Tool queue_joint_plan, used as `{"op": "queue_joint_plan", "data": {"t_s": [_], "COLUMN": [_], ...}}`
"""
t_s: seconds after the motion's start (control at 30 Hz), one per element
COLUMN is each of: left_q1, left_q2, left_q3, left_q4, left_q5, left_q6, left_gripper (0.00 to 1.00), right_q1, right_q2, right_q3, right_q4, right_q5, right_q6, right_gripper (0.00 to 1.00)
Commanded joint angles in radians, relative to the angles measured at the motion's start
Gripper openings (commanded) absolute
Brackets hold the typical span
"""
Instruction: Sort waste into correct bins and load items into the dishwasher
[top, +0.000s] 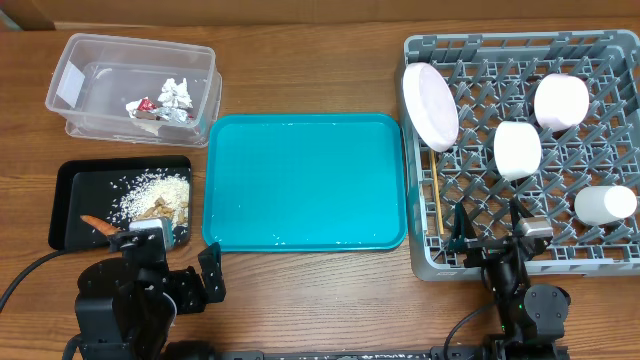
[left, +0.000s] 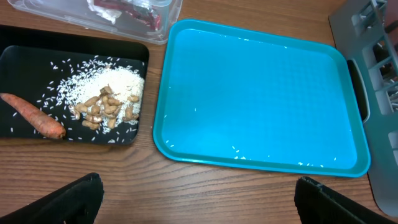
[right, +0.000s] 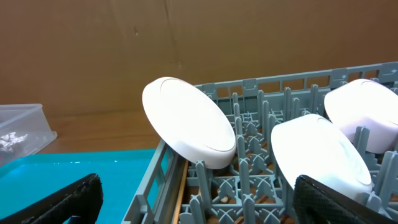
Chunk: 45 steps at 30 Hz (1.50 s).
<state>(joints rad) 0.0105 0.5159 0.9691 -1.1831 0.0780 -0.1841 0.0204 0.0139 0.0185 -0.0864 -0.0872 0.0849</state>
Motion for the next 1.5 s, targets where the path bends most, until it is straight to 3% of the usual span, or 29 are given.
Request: {"op": "queue_joint_plan", "data": {"t_s": [0.0,1.2,1.33,1.47], "left_q1": [-0.005,-0.004,-0.004,-0.005], "left_q2": [-0.006,-0.017,-0.087,-0.212], "left_q3": [-0.003,-0.01,-0.105,-0.294], "left_q4": [0.0,-0.002,0.098,0.292], "left_q5": [-0.007,-0.023,-0.037,-0.036], "left_q6": [-0.011,0.01,0.01,0.013], "left_gripper": [1.0,1.0,1.0,1.0], "right_q1": [0.005,0.005,0.005,0.005], "right_q2": [-0.011,-0.011,-0.011,-0.011], "right_q3": [-0.011,-0.011,-0.011,-0.011], "right_q4": [0.009,0.009,0.009,0.009], "right_q5": [0.016,0.016,0.016,0.016], "right_q6": [-0.003,-0.003,-0.003,-0.003], "right_gripper": [1.0,1.0,1.0,1.0]}}
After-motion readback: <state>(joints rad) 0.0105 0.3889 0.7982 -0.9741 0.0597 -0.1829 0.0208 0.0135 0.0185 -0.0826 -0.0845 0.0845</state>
